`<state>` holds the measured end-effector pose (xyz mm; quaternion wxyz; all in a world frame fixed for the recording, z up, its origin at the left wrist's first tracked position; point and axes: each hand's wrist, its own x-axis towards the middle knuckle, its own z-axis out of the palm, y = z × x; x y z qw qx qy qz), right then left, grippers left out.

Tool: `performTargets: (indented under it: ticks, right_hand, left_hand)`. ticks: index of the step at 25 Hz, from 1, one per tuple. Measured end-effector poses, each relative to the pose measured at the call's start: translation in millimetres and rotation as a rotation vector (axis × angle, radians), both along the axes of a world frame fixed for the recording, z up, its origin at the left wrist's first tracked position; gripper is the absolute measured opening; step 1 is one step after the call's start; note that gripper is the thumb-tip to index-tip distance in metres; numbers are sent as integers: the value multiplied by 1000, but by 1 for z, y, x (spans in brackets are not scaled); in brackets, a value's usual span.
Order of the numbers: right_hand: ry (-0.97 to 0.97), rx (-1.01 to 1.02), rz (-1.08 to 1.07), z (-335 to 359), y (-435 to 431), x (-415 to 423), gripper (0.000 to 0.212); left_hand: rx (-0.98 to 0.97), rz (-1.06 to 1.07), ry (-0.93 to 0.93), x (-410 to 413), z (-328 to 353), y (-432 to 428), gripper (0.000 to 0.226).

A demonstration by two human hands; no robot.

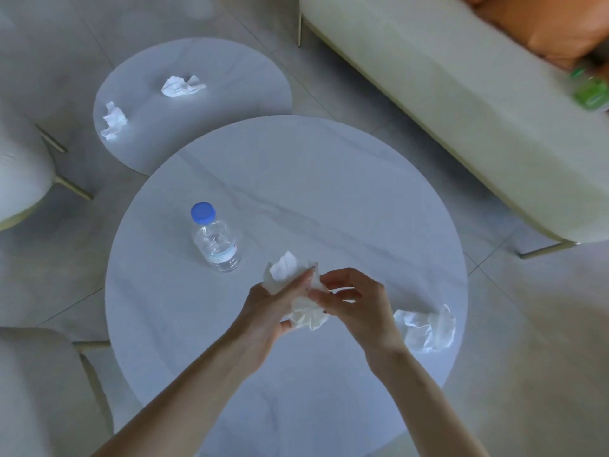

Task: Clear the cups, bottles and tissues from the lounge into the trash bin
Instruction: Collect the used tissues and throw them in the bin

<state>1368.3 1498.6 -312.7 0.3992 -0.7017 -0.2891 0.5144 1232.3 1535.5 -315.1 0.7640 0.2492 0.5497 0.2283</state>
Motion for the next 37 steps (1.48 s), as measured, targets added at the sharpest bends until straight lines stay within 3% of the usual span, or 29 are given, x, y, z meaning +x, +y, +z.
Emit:
performTargets:
  ticks: [5,7,9,13,16,21,24,27,32,35,37]
  right_hand:
    - [88,26,-52,-14,-15,43,20]
    - [-36,-18,-196,-41,-24,74,16]
    - [-302,-143,-276,-75,-42,113,22]
    - [-649,-316,-108,-129,-74,170,52]
    - [-702,-416,59,-145,-82,181,68]
    - [-691,-390,86,-159,-89,182,49]
    - [-559,-342,-103,-157,-92,188,35]
    - [-189,-281,-386,-128,-73,207,20]
    - [293,186,-381,-32,-37,229,35]
    - [235,273,-232,12,-18,229,28]
    - [126,249,-171,28,-10,230,15]
  left_hand:
    - [-23,22,13,26,-12,3,37]
    - [-44,2,48,36,-19,2,43]
    - [-50,-31,81,44,-29,-4,48]
    - [-62,-49,112,60,-43,-13,52]
    - [-75,-9,130,74,-51,-19,49]
    - [-89,4,127,108,-48,-25,40]
    - [-75,-9,133,129,-43,-21,38]
    - [-55,-38,150,152,-36,-16,38]
    - [-15,-86,132,188,-10,-13,37]
    - [33,-116,89,208,12,-7,39]
    - [27,-124,53,224,29,-2,58]
